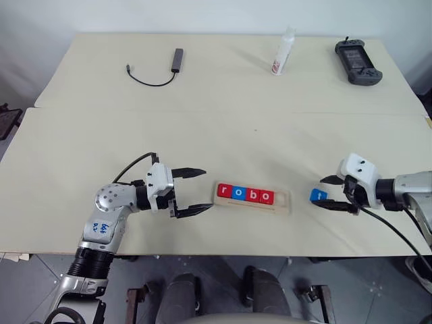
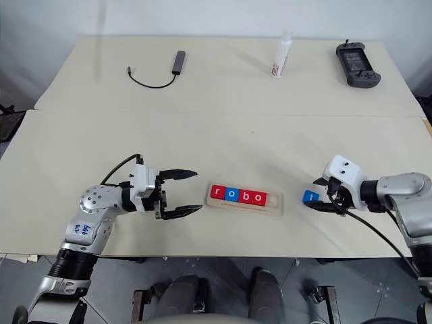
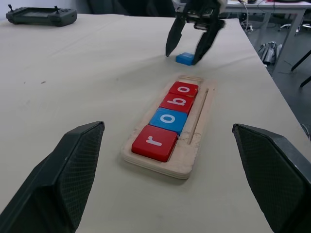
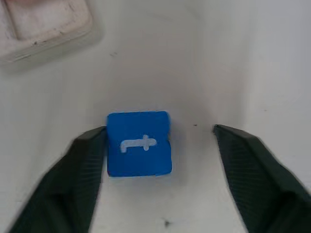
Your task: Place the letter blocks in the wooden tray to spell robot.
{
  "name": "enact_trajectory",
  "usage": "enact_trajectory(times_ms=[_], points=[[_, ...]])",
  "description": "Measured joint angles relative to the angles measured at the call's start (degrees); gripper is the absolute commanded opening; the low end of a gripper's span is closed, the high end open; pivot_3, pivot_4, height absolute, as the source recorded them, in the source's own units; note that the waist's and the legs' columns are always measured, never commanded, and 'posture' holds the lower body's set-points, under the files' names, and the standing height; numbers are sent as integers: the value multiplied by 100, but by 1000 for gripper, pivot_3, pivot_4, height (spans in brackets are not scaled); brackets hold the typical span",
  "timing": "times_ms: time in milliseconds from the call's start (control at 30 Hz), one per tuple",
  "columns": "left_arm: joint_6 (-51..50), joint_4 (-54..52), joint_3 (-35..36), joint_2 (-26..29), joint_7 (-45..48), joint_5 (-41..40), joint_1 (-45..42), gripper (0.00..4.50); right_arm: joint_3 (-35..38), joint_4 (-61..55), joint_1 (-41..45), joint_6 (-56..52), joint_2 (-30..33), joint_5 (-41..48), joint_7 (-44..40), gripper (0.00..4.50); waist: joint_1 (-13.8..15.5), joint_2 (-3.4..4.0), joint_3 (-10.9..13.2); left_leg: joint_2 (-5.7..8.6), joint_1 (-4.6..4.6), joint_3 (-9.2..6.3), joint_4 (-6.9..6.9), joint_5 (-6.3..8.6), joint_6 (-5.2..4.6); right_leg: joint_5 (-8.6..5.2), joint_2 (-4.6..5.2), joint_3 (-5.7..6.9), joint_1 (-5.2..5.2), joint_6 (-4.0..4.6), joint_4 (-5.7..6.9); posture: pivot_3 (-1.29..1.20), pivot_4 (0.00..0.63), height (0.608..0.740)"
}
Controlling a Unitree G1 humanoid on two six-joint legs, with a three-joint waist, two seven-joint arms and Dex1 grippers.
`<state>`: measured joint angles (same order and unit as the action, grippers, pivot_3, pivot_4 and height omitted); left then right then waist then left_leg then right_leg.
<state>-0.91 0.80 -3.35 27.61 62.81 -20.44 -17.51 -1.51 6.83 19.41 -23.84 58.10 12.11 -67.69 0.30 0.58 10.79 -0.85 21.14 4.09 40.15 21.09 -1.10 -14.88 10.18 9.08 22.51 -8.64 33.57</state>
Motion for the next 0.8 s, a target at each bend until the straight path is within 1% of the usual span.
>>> enact_trajectory(times_ms=[100,133,200,367,467,600,733,800], points=[[-2,-6,3,3,-18,0,21,4500,-13,-10,21,3,-2,0,-87,1506,0,0,0,0,0,0,0,0,0,0,0,1,0,0,0,0,150,740],[-2,-11,5,3,-28,0,29,4500,-14,-29,19,2,-2,1,-105,1461,-1,0,0,0,0,0,0,0,0,0,0,1,0,0,0,0,150,740],[-2,-23,13,2,-67,0,71,4500,-9,-252,4,-141,-2,69,-143,1461,-6,2,1,0,2,0,-1,0,1,0,0,0,3,0,0,0,150,740],[-1,-38,13,-7,-118,0,113,4500,-17,-1395,14,-945,-1,462,-179,1461,-5,4,2,-2,3,-1,0,0,1,0,0,-1,4,0,1,0,150,740],[-1,-42,12,-15,-146,0,152,4500,-224,-1929,107,-1360,-8,519,-91,1461,7,3,2,-1,4,-4,1,0,1,0,0,0,5,0,0,0,150,740],[-1,-83,10,-23,-182,0,185,4500,-489,-2213,229,-1563,-127,511,34,1461,36,3,2,0,5,-4,1,0,2,0,1,1,5,0,0,0,150,740],[-1,-134,9,-27,-221,0,230,4500,-715,-2221,289,-1615,-281,468,142,1461,59,3,2,1,5,-3,1,0,2,0,1,1,5,0,0,0,150,740],[-4,-230,10,-26,-250,0,260,4500,-810,-2200,338,-1640,-342,435,186,2200,70,4,2,1,5,-3,1,0,2,0,1,0,5,0,0,0,150,740]])
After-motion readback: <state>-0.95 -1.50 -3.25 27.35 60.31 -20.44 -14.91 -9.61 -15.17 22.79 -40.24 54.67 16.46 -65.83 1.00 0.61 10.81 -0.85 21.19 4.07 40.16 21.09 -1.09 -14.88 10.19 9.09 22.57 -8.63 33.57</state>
